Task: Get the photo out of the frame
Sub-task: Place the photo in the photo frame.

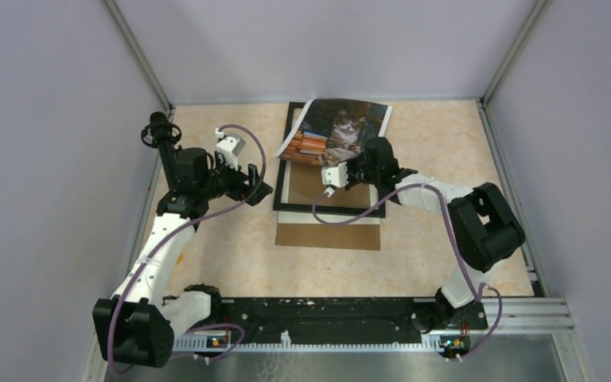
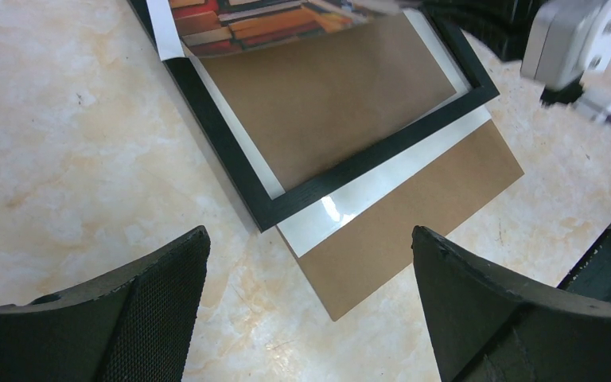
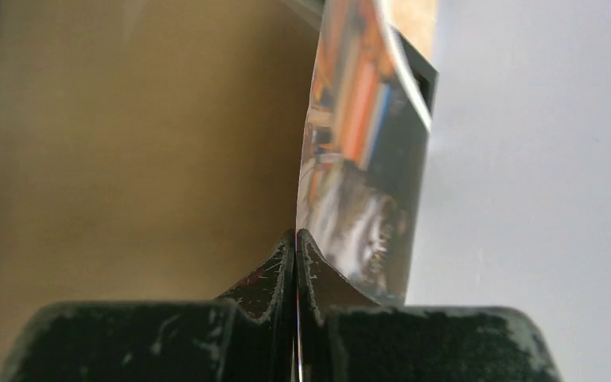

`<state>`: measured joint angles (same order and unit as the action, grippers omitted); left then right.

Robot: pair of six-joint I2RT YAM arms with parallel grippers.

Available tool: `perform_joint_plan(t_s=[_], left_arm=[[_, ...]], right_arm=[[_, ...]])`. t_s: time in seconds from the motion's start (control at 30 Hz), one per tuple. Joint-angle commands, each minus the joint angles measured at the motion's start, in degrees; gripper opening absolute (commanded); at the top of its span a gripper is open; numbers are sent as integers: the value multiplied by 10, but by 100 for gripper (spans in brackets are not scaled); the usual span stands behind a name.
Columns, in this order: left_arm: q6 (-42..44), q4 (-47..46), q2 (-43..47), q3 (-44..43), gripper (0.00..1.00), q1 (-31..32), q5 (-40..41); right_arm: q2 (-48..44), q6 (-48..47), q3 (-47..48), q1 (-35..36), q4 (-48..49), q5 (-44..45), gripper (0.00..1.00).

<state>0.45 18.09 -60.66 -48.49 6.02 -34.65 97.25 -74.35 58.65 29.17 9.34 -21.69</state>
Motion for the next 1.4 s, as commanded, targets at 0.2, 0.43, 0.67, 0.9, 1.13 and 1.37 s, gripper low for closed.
perform_joint_plan(t_s=[0.2, 0.43, 0.67, 0.9, 1.13, 1.37], left_arm=[[-3, -24, -1, 10, 99, -6, -7], [-3, -26, -4, 11, 99, -6, -11], [-3, -30, -8, 11, 99, -6, -13], [-3, -31, -9, 11, 99, -6, -16], [36, 21, -64, -45, 99, -4, 1], [63, 75, -232, -180, 99, -1, -16]], right_arm=[[-53, -94, -112, 36, 82, -34, 0], [-86, -125, -182, 38, 124, -33, 0], [-104, -115, -213, 60, 144, -14, 0], [-108, -121, -237, 68, 151, -2, 0], [-92, 30, -118, 77, 44, 94, 17], [-87, 221, 59, 35, -165, 122, 59]])
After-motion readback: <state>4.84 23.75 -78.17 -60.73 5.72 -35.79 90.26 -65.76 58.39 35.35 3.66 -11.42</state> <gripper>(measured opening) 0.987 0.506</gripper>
